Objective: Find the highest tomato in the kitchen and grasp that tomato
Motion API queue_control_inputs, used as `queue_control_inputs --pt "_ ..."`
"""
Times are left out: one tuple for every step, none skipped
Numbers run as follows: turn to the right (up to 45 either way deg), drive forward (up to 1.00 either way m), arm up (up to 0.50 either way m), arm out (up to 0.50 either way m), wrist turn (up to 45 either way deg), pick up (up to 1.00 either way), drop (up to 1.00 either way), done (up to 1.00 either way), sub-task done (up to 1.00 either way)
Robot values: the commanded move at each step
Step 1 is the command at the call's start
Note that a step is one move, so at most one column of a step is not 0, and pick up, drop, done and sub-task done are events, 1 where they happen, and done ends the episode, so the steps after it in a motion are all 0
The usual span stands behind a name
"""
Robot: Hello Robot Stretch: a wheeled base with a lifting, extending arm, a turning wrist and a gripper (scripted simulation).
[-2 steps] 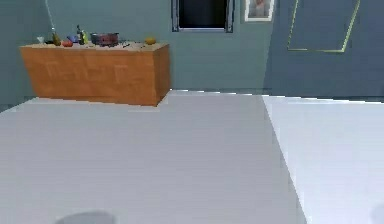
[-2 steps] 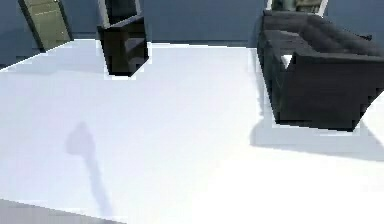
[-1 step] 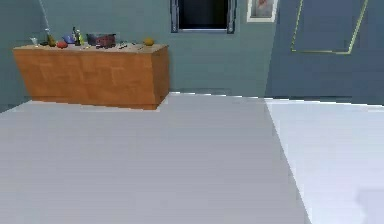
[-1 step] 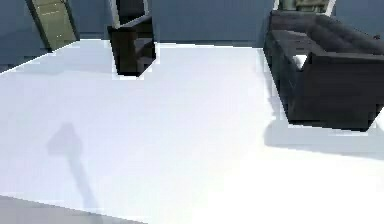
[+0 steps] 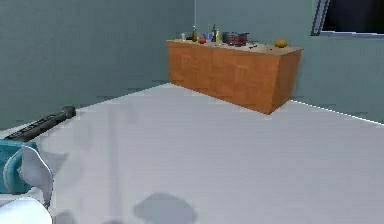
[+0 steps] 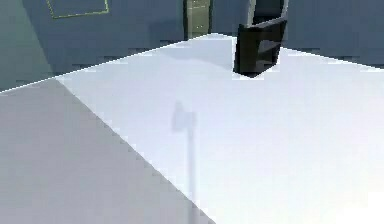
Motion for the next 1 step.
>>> queue_control_inputs --pt "0.0 1.00 0.00 0.00 0.0 0.00 0.00 0.00 0.00"
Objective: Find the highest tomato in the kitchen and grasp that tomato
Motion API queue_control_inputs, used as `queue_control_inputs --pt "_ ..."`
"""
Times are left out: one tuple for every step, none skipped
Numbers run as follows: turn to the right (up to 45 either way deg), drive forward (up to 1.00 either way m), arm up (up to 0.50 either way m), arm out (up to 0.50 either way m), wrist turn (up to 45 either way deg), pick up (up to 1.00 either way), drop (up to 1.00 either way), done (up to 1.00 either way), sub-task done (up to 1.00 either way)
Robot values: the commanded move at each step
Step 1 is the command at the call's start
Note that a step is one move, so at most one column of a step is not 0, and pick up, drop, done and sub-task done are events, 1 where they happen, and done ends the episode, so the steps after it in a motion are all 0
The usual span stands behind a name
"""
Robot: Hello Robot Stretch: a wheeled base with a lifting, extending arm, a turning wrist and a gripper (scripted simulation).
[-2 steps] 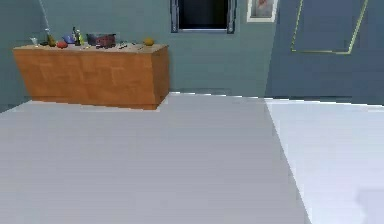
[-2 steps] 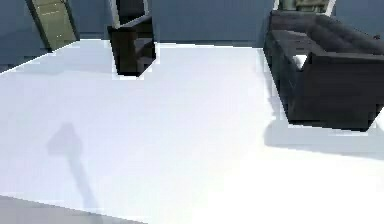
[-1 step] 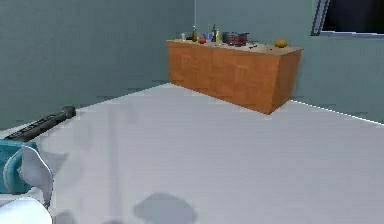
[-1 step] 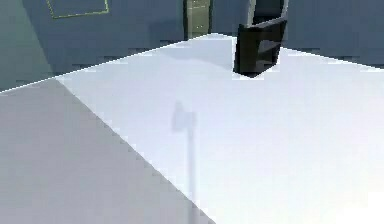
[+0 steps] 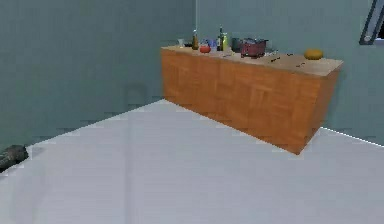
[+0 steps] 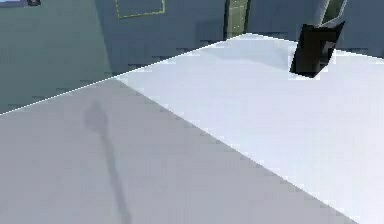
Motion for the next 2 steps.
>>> queue_control_inputs --pt "0.0 1.00 0.00 0.00 0.0 0.00 0.00 0.00 0.00" --pt "0.0 1.00 0.00 0.00 0.0 0.00 0.00 0.00 0.00"
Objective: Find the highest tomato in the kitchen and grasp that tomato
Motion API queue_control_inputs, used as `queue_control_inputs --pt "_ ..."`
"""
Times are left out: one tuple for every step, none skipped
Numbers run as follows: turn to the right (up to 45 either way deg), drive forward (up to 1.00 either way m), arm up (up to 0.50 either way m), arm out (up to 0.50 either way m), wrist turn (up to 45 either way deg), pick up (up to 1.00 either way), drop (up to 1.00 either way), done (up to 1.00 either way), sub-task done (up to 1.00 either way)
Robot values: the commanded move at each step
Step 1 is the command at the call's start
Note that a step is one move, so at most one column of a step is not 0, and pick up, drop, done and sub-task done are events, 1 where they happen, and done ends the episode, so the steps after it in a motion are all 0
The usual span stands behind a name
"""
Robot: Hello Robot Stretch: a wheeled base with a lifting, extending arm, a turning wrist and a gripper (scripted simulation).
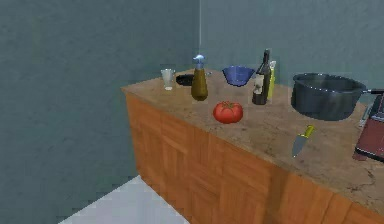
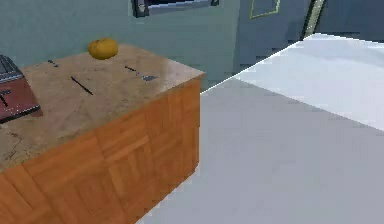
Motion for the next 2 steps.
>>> queue_control_inputs --pt "-3.0 0.00 0.00 0.00 0.0 0.00 0.00 0.00 0.00" --pt "0.0 0.20 0.00 0.00 0.0 0.00 0.00 0.00 0.00"
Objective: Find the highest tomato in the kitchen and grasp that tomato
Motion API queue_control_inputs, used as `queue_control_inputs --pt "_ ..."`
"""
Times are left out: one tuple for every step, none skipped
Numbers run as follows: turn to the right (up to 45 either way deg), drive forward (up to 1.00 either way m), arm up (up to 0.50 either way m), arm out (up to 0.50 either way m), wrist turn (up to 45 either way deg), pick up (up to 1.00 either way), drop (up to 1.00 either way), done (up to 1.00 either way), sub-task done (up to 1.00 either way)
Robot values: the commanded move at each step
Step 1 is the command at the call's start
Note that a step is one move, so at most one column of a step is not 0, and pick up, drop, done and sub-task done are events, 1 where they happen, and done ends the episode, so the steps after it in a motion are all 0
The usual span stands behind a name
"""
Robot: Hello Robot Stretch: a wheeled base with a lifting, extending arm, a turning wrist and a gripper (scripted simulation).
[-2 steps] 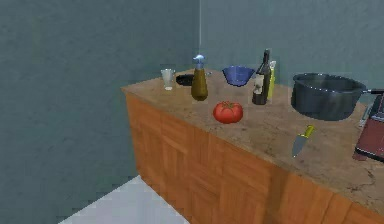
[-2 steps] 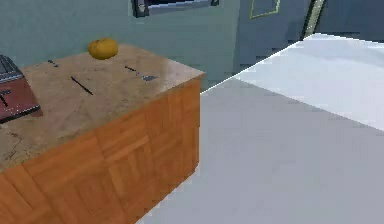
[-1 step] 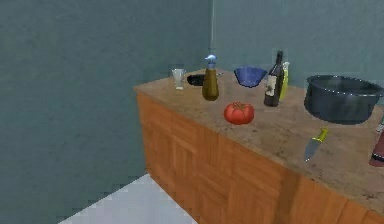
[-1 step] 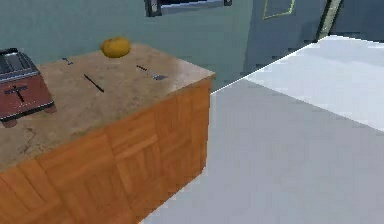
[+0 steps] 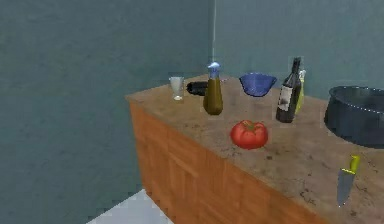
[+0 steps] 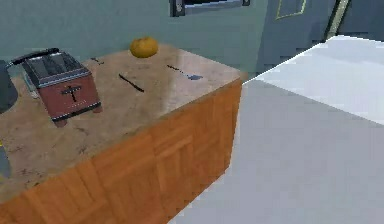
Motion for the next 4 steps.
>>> queue_control_inputs --pt "-45.0 0.00 0.00 0.00 0.0 0.00 0.00 0.00 0.00" --pt "-24.0 0.00 0.00 0.00 0.0 0.00 0.00 0.00 0.00" --pt "0.0 0.00 0.50 0.00 0.0 0.00 0.00 0.00 0.00" --pt "0.0 0.00 0.38 0.00 0.0 0.00 0.00 0.00 0.00"
